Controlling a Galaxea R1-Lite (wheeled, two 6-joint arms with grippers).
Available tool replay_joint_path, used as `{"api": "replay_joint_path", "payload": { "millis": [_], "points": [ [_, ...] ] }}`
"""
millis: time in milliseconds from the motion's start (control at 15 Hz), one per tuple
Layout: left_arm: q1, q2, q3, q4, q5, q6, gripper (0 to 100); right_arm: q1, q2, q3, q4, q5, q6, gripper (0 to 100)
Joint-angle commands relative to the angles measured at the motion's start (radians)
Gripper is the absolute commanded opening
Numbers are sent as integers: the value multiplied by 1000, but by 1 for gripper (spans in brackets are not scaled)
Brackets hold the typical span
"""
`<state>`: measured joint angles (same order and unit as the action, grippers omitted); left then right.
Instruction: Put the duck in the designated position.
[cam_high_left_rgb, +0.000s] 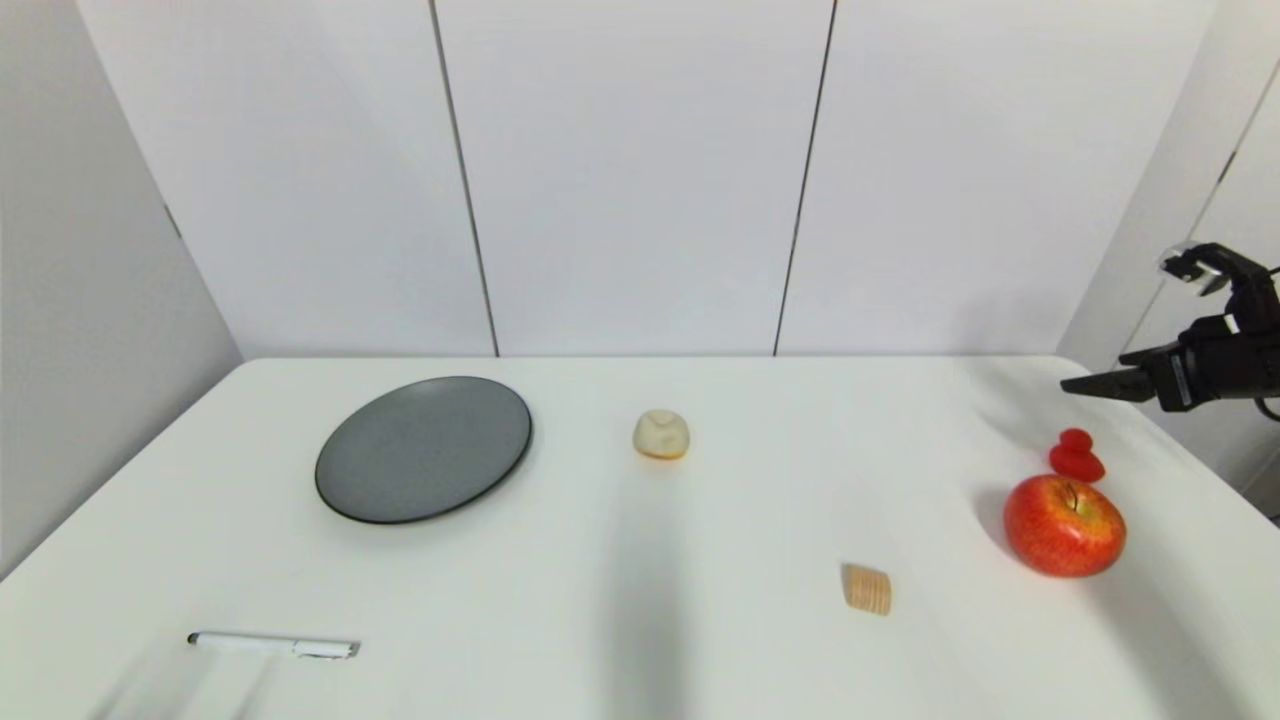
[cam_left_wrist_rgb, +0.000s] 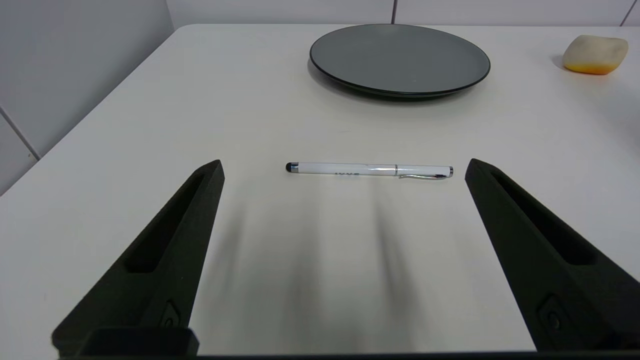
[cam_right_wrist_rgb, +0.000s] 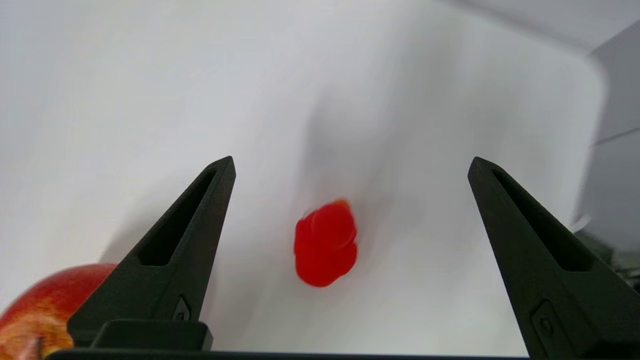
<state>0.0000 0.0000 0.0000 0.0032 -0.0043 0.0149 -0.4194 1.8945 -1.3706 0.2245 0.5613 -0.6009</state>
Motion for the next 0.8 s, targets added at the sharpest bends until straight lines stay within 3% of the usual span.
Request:
{"api": "replay_joint_path", "payload": {
  "millis": [67, 267, 533, 733, 800],
  "points": [
    [0, 0, 0, 0, 1, 0, 100, -1, -84, -59, 10, 83, -2, 100],
    [0, 0, 0, 0, 1, 0, 100, 2, -166, -87, 1, 143, -4, 100],
    [0, 0, 0, 0, 0, 0, 100, 10, -314, -104, 3, 318, -2, 100],
    [0, 0, 0, 0, 1, 0, 100, 34, -402, -150, 18, 344, 15, 100],
    [0, 0, 0, 0, 0, 0, 100, 54, -431, -162, 23, 344, 65, 100]
  ]
}}
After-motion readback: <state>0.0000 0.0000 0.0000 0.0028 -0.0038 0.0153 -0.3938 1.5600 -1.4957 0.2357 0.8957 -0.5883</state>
